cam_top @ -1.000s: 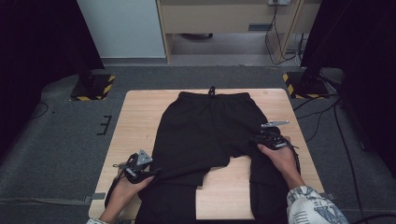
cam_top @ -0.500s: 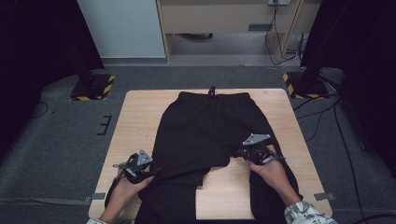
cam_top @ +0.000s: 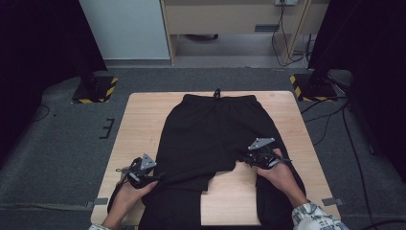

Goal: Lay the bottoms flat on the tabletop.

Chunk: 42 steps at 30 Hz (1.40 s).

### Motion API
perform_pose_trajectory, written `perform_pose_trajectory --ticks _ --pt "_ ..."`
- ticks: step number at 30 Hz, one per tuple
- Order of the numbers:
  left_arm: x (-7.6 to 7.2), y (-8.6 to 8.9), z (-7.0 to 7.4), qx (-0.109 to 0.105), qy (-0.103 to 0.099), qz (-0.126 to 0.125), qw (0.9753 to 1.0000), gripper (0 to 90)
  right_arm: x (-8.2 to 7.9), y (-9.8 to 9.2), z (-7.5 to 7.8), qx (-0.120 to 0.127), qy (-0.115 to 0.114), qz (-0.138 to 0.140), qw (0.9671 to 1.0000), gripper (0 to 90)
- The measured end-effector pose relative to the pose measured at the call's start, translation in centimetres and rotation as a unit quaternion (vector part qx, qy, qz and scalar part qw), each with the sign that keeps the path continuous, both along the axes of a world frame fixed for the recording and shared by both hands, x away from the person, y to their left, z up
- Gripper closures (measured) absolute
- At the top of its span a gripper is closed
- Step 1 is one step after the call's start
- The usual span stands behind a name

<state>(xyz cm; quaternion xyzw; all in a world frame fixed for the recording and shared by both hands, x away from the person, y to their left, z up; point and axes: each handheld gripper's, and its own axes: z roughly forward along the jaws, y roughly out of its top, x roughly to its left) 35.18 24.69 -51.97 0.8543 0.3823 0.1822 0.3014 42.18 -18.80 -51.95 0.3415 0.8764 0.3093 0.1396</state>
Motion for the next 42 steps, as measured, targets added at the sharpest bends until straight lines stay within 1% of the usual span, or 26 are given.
perform_pose_trajectory --ticks 2,3,4,5,6,9,11,15,16,17,18,21,23,24,25,26,29,30,32,33,34,36,37,38,39,42 --pt "0.0 0.0 0.0 0.0 0.0 0.0 1.0 44.1 0.1 0.1 0.0 0.001 0.005 -0.001 1.0 88.5" --pt "0.0 0.0 0.0 0.0 0.0 0.0 1.0 44.1 0.1 0.2 0.1 -0.002 0.006 -0.001 1.0 90.0" --pt "0.0 0.0 0.0 0.0 0.0 0.0 1.0 44.2 0.1 0.4 0.2 0.001 0.007 -0.005 1.0 90.0" --pt "0.0 0.0 0.0 0.0 0.0 0.0 1.0 44.2 0.0 0.5 0.4 0.008 0.01 -0.004 0.9999 90.0" --pt "0.0 0.0 0.0 0.0 0.0 0.0 1.0 44.2 0.0 0.5 0.4 0.008 0.01 -0.004 0.9999 90.0" --pt "0.0 0.0 0.0 0.0 0.0 0.0 1.0 44.1 -0.3 1.1 2.0 0.035 0.013 0.004 0.9993 90.0" --pt "0.0 0.0 0.0 0.0 0.0 0.0 1.0 44.1 -0.4 1.6 2.8 0.047 0.017 0.01 0.9987 90.0" --pt "0.0 0.0 0.0 0.0 0.0 0.0 1.0 44.1 -0.4 3.4 4.1 0.065 0.025 0.024 0.9973 90.0" --pt "0.0 0.0 0.0 0.0 0.0 0.0 1.0 44.1 -0.4 3.4 4.1 0.065 0.025 0.024 0.9973 90.0" --pt "0.0 0.0 0.0 0.0 0.0 -0.001 1.0 44.1 0.0 4.5 4.5 0.073 0.03 0.026 0.9965 90.0" --pt "0.0 0.0 0.0 0.0 0.0 -0.001 1.0 44.1 0.1 5.0 4.6 0.077 0.033 0.026 0.9962 90.0" --pt "0.0 0.0 0.0 0.0 0.0 -0.002 1.0 44.1 0.9 6.4 4.6 0.095 0.039 0.017 0.9946 90.0" --pt "0.0 0.0 0.0 0.0 0.0 -0.002 1.0 44.2 1.6 6.9 4.5 0.118 0.047 0.003 0.9919 90.0" --pt "0.0 0.0 0.0 0.001 0.0 -0.002 1.0 44.1 1.9 7.1 4.3 0.123 0.047 -0.005 0.9912 90.0" --pt "0.0 -0.1 0.0 0.001 0.0 -0.003 1.0 44.2 2.3 7.3 4.1 0.124 0.046 -0.014 0.9911 90.0" --pt "0.0 -0.1 0.0 0.001 0.0 -0.003 1.0 44.1 2.6 7.4 3.7 0.118 0.044 -0.021 0.9918 90.0" --pt "0.0 -0.1 0.0 0.001 0.0 -0.004 1.0 44.2 3.5 7.6 2.1 0.087 0.042 -0.041 0.9945 90.0" --pt "0.0 -0.1 0.0 0.001 0.0 -0.004 1.0 44.2 3.7 7.5 1.4 0.081 0.042 -0.045 0.9948 89.2" --pt "0.1 -0.1 0.0 0.0 0.001 -0.004 1.0 44.1 3.8 7.5 0.7 0.072 0.044 -0.046 0.9953 86.4" --pt "0.1 -0.1 0.0 -0.001 0.001 -0.005 1.0 44.1 3.8 7.5 0.6 0.07 0.045 -0.05 0.9953 83.5" --pt "0.1 -0.1 0.0 -0.001 0.001 -0.005 1.0 44.0 3.8 7.4 0.5 0.073 0.04 -0.052 0.9952 79.7" --pt "0.1 -0.1 0.0 0.0 0.0 -0.005 1.0 44.0 3.7 7.0 1.1 0.078 0.025 -0.057 0.995 70.4" --pt "0.0 -0.1 0.0 -0.001 0.0 -0.005 1.0 43.9 3.5 6.6 1.7 0.087 0.016 -0.064 0.9941 67.8" --pt "0.0 -0.1 0.0 -0.001 0.0 -0.005 1.0 43.9 3.5 6.6 1.7 0.087 0.016 -0.064 0.9941 67.8" --pt "0.1 -0.1 0.0 -0.001 0.0 -0.004 1.0 43.6 2.9 5.7 2.8 0.097 0.001 -0.065 0.9932 59.1" --pt "0.1 -0.1 0.0 -0.001 0.001 -0.004 1.0 43.1 1.6 3.9 3.9 0.097 -0.013 -0.069 0.9928 50.5"
